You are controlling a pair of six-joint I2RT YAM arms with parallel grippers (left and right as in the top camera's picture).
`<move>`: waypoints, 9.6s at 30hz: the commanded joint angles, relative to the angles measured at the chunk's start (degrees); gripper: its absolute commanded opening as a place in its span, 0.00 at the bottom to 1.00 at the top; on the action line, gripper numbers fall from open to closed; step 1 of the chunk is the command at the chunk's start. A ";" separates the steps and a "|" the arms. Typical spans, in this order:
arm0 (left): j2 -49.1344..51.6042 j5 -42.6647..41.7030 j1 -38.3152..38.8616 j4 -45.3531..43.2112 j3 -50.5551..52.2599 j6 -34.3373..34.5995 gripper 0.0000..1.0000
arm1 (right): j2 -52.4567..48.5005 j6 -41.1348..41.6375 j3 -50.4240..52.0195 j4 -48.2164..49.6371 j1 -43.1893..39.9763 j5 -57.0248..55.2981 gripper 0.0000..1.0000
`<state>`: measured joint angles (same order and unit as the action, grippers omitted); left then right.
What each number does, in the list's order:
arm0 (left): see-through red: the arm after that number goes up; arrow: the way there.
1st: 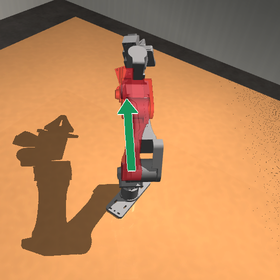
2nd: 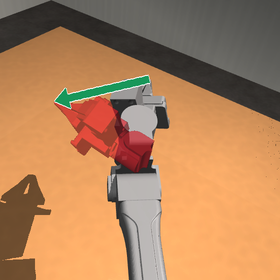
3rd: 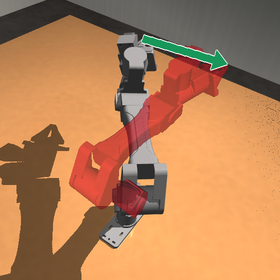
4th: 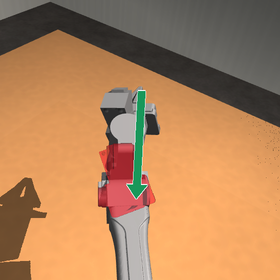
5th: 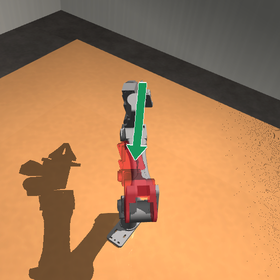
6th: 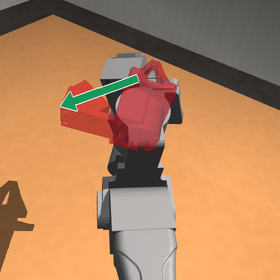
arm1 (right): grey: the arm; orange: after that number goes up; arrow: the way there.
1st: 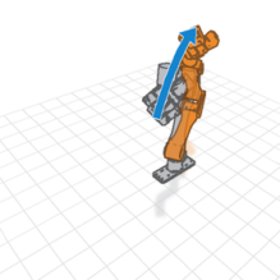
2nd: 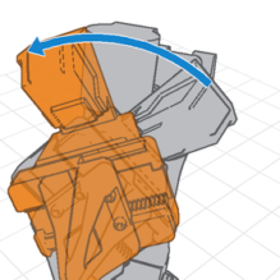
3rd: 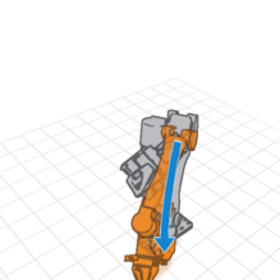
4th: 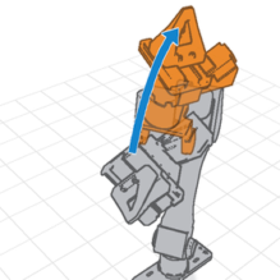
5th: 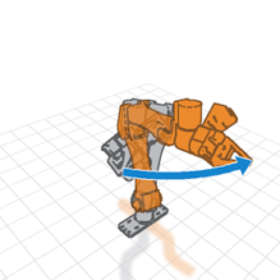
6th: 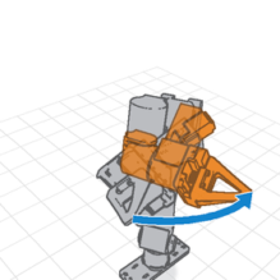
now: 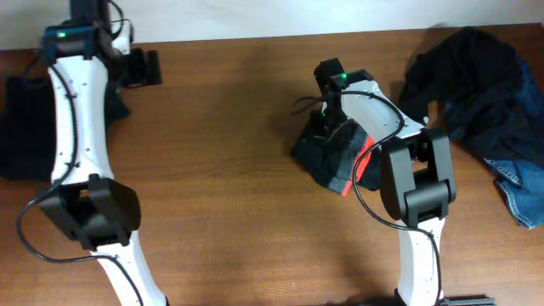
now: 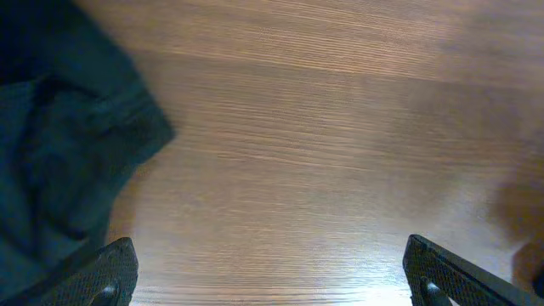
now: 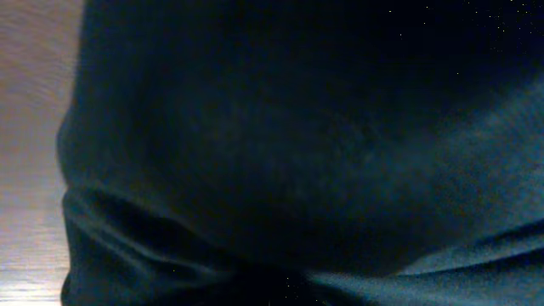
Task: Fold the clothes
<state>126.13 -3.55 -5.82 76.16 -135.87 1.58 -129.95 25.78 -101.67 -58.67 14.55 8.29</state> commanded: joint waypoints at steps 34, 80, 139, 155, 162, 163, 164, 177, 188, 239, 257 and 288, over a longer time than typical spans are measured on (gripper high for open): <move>-0.22 -14.47 -9.25 8.04 0.35 -0.17 0.98 | -1.81 -6.21 -29.64 -12.39 14.80 4.68 0.82; -0.17 -49.68 6.45 -22.08 47.89 -6.29 0.96 | -1.77 -12.04 -48.78 -29.90 -6.43 3.67 0.99; 6.10 -52.13 4.44 -34.97 52.72 6.47 0.07 | -1.77 -12.07 -48.78 -33.75 -10.49 1.79 0.99; 6.08 -57.07 4.26 -36.59 52.68 0.09 0.64 | -1.77 -12.07 -48.78 -33.62 -10.49 1.77 0.99; 6.08 -57.09 8.09 -41.16 52.68 1.36 0.65 | -1.77 -12.07 -48.78 -33.48 -10.49 1.77 0.99; 6.08 -57.09 8.72 -42.18 52.68 2.19 0.65 | -1.77 -12.07 -48.78 -33.48 -10.49 1.77 0.99; 6.08 -57.09 9.25 -43.21 52.68 3.19 0.65 | -1.77 -12.07 -48.78 -33.48 -10.49 1.77 0.99; 6.08 -57.11 11.39 -46.23 52.68 6.75 0.00 | -1.77 -13.38 -48.78 -33.64 -10.49 1.55 0.99; 5.86 -56.81 7.26 -44.35 44.92 8.28 0.00 | -1.77 -13.38 -48.78 -33.97 -10.49 1.57 0.99; 0.52 -49.16 -26.73 -33.75 6.47 21.16 0.00 | -1.77 -14.43 -48.78 -34.71 -10.45 1.64 0.99; -1.01 -45.83 -40.52 -29.92 6.49 22.84 0.01 | -1.77 -14.43 -48.78 -35.50 -10.45 5.35 0.99; -1.01 -29.27 -43.63 -13.62 6.51 16.81 0.00 | -1.77 -15.08 -48.76 -36.24 -10.45 6.49 0.99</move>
<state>127.81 -38.04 -48.58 61.12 -127.52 21.28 -132.18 11.49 -149.47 -94.96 4.10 14.33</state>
